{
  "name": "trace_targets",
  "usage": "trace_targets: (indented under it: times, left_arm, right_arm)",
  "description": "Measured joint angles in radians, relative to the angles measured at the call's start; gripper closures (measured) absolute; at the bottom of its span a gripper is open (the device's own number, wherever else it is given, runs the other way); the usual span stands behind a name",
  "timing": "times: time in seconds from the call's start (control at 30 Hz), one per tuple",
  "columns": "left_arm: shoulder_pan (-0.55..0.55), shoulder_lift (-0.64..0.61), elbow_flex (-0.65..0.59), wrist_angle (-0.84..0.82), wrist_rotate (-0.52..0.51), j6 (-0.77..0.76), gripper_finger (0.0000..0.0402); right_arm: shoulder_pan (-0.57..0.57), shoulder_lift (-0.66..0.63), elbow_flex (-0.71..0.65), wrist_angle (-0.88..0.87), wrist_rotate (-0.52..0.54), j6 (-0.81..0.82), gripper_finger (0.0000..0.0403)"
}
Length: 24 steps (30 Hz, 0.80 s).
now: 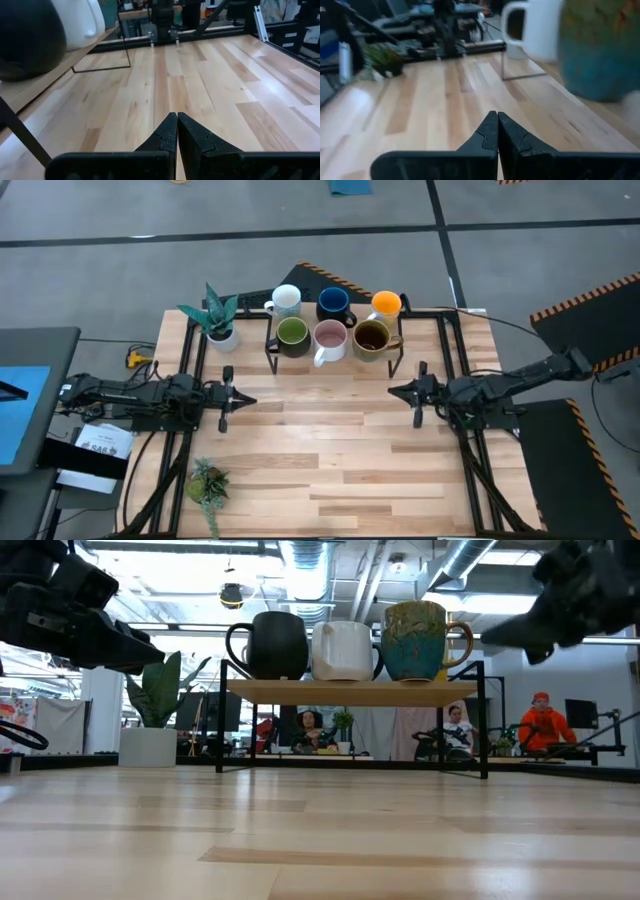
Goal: Place coffee mugs
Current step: Return to Home Position
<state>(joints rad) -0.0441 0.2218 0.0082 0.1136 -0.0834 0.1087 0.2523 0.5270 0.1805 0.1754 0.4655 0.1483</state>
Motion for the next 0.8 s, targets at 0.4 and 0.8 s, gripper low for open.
trace_targets:
  times: [0.4, 0.8]
  left_arm:
    - [0.0, 0.0, -0.001, -0.036, -0.008, -0.054, 0.0401]
    - [0.0, 0.0, -0.001, -0.071, -0.01, -0.061, 0.0401]
  right_arm:
    - [-0.045, -0.05, -0.094, 0.001, -0.023, 0.019, 0.0383]
    - [0.011, -0.38, -0.093, -0.256, -0.021, 0.054, 0.0383]
